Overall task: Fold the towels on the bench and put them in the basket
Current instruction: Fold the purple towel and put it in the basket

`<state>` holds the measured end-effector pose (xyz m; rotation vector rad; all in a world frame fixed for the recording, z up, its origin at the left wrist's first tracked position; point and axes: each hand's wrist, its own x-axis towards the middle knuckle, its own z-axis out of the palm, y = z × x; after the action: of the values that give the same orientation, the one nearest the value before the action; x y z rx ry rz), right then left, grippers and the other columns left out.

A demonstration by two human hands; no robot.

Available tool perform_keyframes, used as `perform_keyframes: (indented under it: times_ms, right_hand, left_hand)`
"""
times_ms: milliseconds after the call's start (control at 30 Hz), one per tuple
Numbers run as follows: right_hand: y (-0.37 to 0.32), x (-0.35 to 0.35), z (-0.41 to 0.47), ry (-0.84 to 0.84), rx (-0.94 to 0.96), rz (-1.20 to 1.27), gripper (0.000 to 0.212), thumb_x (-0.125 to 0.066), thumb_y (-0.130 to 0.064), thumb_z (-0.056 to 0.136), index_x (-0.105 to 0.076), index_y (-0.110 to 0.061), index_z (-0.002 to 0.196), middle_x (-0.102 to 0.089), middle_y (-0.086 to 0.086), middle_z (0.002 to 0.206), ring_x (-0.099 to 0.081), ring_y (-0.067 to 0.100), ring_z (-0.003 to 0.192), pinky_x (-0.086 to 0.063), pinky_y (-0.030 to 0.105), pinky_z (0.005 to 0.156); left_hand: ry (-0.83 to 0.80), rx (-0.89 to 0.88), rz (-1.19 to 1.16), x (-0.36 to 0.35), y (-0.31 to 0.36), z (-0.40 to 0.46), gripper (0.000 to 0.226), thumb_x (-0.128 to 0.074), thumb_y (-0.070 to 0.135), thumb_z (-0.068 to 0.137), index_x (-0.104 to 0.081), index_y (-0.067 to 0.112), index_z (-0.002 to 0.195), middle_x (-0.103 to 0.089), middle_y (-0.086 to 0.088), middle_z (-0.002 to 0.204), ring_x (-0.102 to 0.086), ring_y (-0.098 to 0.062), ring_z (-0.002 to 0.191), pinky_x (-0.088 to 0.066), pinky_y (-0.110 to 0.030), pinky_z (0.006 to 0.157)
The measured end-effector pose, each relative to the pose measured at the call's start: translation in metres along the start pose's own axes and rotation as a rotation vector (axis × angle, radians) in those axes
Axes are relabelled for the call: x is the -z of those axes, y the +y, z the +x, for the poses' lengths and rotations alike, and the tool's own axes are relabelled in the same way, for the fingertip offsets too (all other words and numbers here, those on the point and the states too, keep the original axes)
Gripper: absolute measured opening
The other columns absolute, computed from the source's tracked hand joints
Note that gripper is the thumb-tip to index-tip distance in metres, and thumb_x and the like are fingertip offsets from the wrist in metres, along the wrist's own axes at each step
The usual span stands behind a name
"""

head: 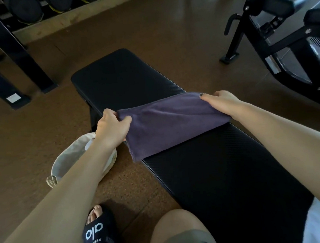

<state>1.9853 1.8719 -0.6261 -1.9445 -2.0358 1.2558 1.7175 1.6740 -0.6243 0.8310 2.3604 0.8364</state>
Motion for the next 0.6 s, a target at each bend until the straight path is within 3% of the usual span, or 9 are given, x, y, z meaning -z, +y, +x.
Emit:
perform_keyframes:
  times_ms: [100,200,333,433,500,600]
  right_hand:
    - [0.006,0.002,-0.006,0.050,0.002,-0.011,0.062,-0.052,-0.063,0.097,-0.058,-0.011,0.130,-0.063,0.007,0.114,-0.058,0.018,0.086,-0.047,0.037,0.081]
    - [0.009,0.002,-0.017,0.094,0.023,-0.068,0.068,-0.054,-0.063,0.096,-0.057,-0.008,0.135,-0.064,0.011,0.121,-0.060,0.023,0.096,-0.046,0.037,0.080]
    - [0.013,0.001,-0.031,0.136,0.034,-0.081,0.058,-0.061,-0.056,0.095,-0.063,-0.009,0.128,-0.068,0.009,0.111,-0.064,0.023,0.094,-0.049,0.036,0.075]
    - [0.018,-0.002,-0.048,0.159,0.012,-0.067,0.051,-0.064,-0.048,0.096,-0.061,-0.010,0.129,-0.066,0.009,0.111,-0.064,0.024,0.099,-0.052,0.040,0.085]
    - [0.024,-0.004,-0.064,0.185,0.013,-0.039,0.050,-0.066,-0.045,0.096,-0.056,-0.010,0.132,-0.063,0.009,0.112,-0.061,0.022,0.097,-0.049,0.038,0.080]
    - [0.038,-0.008,-0.091,0.222,0.001,0.022,0.047,-0.067,-0.038,0.097,-0.051,-0.011,0.132,-0.058,0.005,0.109,-0.057,0.016,0.087,-0.044,0.032,0.070]
  left_hand:
    - [-0.100,0.041,0.043,0.004,-0.004,-0.011,0.041,-0.067,0.040,0.086,-0.053,0.012,0.113,-0.070,-0.007,0.098,-0.073,-0.023,0.081,-0.063,-0.043,0.072]
    - [-0.227,0.098,-0.020,0.008,-0.008,-0.026,0.028,-0.067,0.029,0.092,-0.061,0.010,0.111,-0.074,-0.010,0.096,-0.075,-0.020,0.079,-0.063,-0.033,0.060]
    - [-0.374,0.172,-0.121,0.007,-0.008,-0.048,0.012,-0.064,0.023,0.097,-0.055,0.019,0.104,-0.069,-0.007,0.102,-0.071,-0.021,0.090,-0.062,-0.036,0.074]
    - [-0.434,0.254,-0.171,0.004,-0.011,-0.056,0.024,-0.061,0.019,0.099,-0.051,0.017,0.121,-0.064,-0.009,0.115,-0.070,-0.024,0.097,-0.062,-0.039,0.079]
    - [-0.444,0.271,-0.227,0.004,-0.011,-0.059,0.026,-0.058,0.010,0.100,-0.051,0.013,0.125,-0.062,-0.012,0.121,-0.070,-0.025,0.098,-0.062,-0.037,0.073]
    - [-0.384,0.210,-0.204,0.006,-0.011,-0.058,0.020,-0.057,0.002,0.098,-0.053,0.011,0.115,-0.061,-0.015,0.118,-0.069,-0.024,0.094,-0.057,-0.028,0.056]
